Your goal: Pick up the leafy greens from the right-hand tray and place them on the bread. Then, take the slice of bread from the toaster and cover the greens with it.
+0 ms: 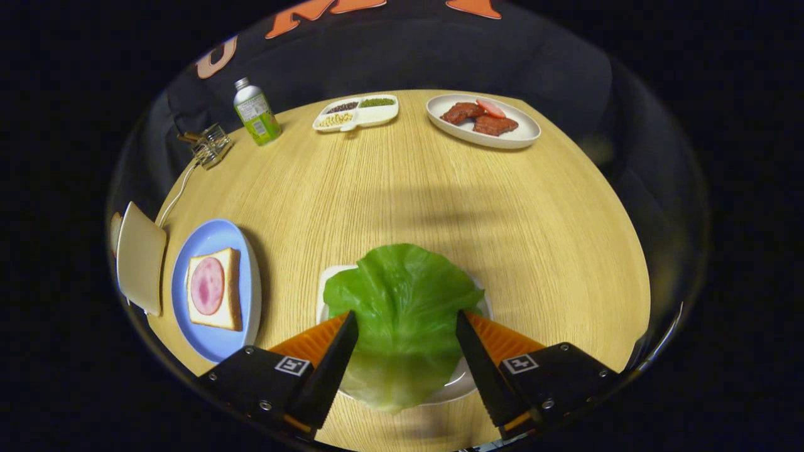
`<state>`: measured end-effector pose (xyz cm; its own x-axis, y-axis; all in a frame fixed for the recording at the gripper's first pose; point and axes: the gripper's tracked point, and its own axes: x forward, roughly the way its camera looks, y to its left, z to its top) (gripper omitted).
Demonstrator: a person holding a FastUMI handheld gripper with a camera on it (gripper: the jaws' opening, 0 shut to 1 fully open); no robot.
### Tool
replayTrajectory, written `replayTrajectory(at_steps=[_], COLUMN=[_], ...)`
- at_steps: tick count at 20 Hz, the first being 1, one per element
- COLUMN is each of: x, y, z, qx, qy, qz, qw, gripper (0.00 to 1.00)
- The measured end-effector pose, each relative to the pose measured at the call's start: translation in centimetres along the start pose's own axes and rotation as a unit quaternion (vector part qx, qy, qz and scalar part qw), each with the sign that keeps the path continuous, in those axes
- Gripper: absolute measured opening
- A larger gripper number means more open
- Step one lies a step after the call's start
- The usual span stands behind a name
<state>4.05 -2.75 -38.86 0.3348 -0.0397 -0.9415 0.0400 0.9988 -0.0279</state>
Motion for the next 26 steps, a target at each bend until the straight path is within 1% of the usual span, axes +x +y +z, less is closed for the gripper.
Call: replayTrajectory(at_steps=[2, 3, 4, 5, 6, 7, 8, 11, 12, 13, 14, 15, 16, 17, 19, 22, 26], x=[0.0, 0.0, 0.1, 0.2, 0.1, 0.1, 0.1, 0.0, 0.1, 0.1, 0.2, 0.1, 0.1, -0.1, -0.4, -1.6, -3.8], y=[0.1, 0.1, 0.0, -0.1, -0.3, -0.3, -0.3, -0.2, -0.1, 0.0, -0.1, -0.2, 0.1, 0.3, 0.7, 1.6, 4.2], z=[0.1, 0.3, 0.2, 0.4, 0.3, 0.4, 0.4, 0.4, 0.4, 0.5, 0.5, 0.6, 0.6, 0.6, 0.4, 0.4, 1.2], qx=[-0.01, -0.007, -0.005, -0.001, 0.001, 0.001, 0.0, -0.008, -0.008, -0.006, -0.002, 0.004, 0.016, 0.03, 0.05, 0.05, 0.048], qy=[-0.005, -0.008, -0.005, -0.008, -0.008, -0.009, -0.011, -0.013, -0.014, -0.015, -0.016, -0.016, -0.015, -0.013, -0.015, -0.021, -0.037], qz=[-0.004, -0.003, -0.005, -0.006, -0.007, -0.007, -0.006, -0.001, 0.0, 0.002, 0.002, 0.003, 0.012, 0.022, 0.038, 0.059, 0.094], qw=[1.0, 1.0, 1.0, 1.0, 1.0, 1.0, 1.0, 1.0, 1.0, 1.0, 1.0, 1.0, 1.0, 0.999, 0.998, 0.997, 0.994], gripper=[0.94, 0.91, 0.9, 0.85, 0.83, 0.75, 0.71, 0.42, 0.36, 0.29, 0.26, 0.2, 0.16, 0.11, 0.1, 0.1, 0.1])
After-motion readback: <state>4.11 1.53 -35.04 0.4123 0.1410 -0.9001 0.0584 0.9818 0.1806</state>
